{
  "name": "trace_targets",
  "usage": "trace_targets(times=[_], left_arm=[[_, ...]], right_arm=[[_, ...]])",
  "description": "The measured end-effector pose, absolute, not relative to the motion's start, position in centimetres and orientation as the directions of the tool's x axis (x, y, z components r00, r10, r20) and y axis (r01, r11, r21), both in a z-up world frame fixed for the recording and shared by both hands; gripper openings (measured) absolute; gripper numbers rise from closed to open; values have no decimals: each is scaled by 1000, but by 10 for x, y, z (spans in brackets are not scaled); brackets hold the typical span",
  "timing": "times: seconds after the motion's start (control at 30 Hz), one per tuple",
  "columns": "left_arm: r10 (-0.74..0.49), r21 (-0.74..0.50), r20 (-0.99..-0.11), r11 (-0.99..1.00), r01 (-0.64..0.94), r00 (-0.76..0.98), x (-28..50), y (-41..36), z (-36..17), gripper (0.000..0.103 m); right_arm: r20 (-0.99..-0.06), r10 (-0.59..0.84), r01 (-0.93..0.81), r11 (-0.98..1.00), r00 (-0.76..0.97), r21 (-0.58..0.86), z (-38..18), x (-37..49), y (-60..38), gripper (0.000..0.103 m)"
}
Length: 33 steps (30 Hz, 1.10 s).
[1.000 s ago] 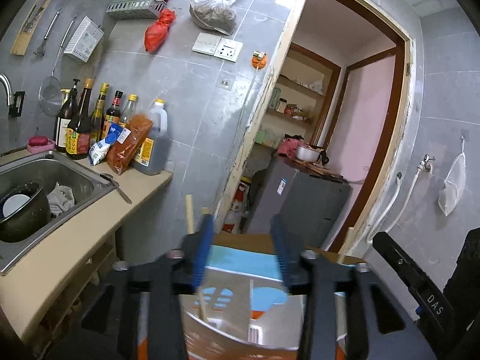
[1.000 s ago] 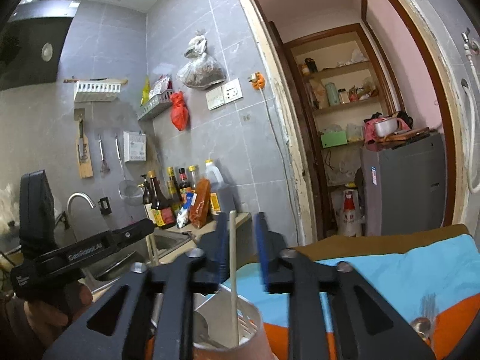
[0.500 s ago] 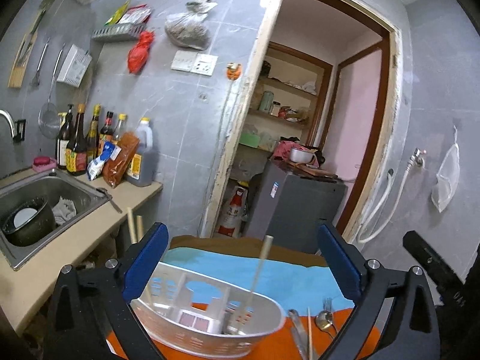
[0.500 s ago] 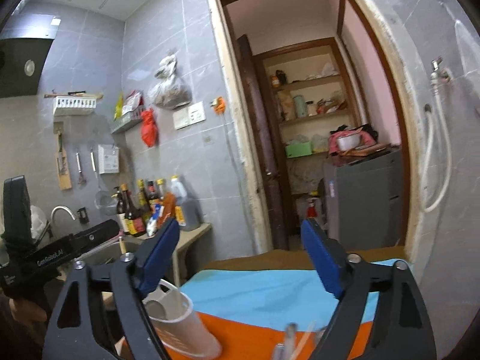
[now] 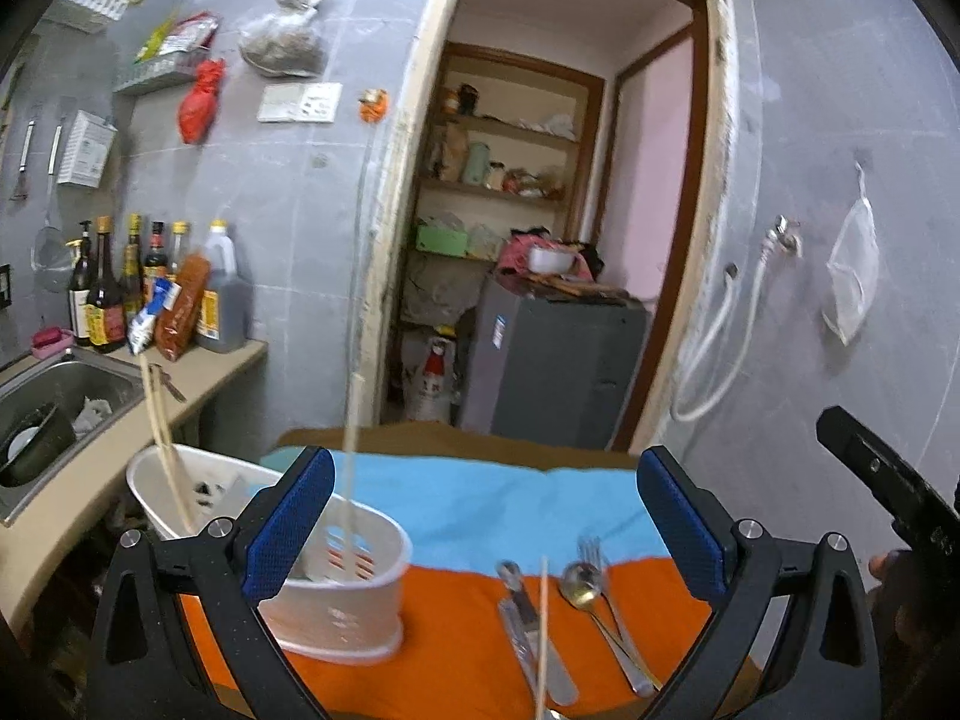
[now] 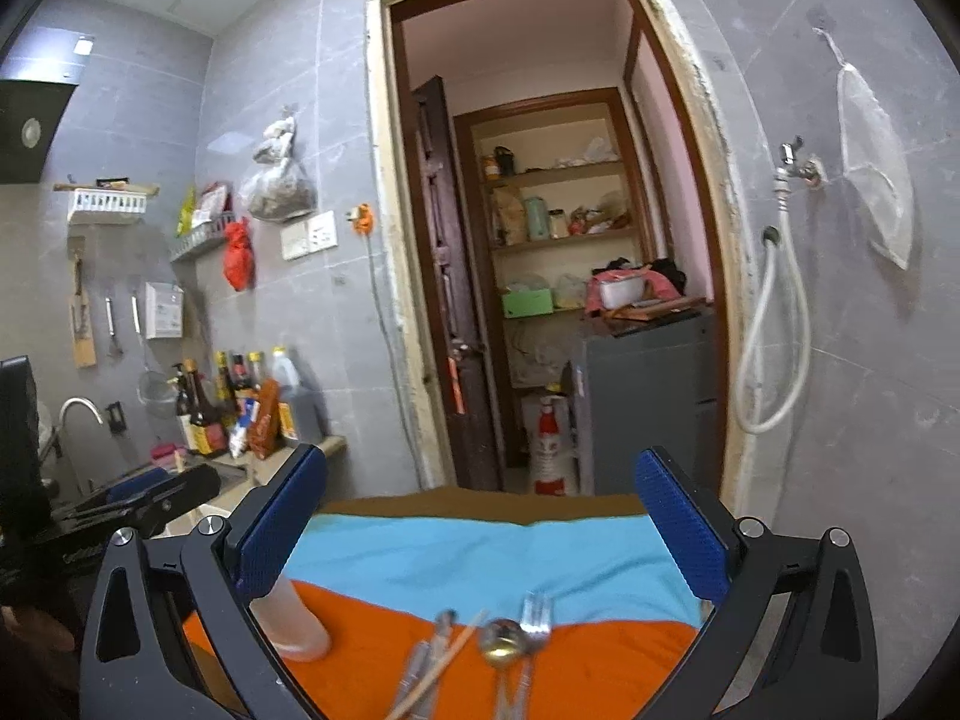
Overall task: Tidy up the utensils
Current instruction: 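Move the right gripper back over the remaining utensils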
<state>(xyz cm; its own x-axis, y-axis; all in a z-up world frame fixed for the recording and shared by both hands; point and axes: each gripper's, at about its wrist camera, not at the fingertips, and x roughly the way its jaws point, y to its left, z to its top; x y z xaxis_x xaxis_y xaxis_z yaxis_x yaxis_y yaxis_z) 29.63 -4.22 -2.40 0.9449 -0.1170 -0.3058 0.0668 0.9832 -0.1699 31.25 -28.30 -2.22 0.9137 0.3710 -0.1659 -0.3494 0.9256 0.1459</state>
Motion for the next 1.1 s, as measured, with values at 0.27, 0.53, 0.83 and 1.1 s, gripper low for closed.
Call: trace_targets(times=[0.27, 0.53, 0.83, 1.1], left_arm=[[-135, -121, -367, 988, 97, 920, 302, -79, -52, 99], [-134, -88, -488, 991, 104, 862, 317, -101, -95, 99], [-131, -80, -577, 991, 104, 806, 334, -108, -132, 93], [-128, -69, -665, 992, 109, 735, 350, -111, -157, 59]], right_arm=[[-235, 318, -289, 946, 919, 149, -48, 319, -316, 103], [-325, 293, -251, 954, 899, 167, -80, 335, -336, 103], [-429, 317, -255, 947, 846, 197, -115, 359, -337, 103], [-524, 346, -281, 938, 778, 202, -139, 379, -327, 89]])
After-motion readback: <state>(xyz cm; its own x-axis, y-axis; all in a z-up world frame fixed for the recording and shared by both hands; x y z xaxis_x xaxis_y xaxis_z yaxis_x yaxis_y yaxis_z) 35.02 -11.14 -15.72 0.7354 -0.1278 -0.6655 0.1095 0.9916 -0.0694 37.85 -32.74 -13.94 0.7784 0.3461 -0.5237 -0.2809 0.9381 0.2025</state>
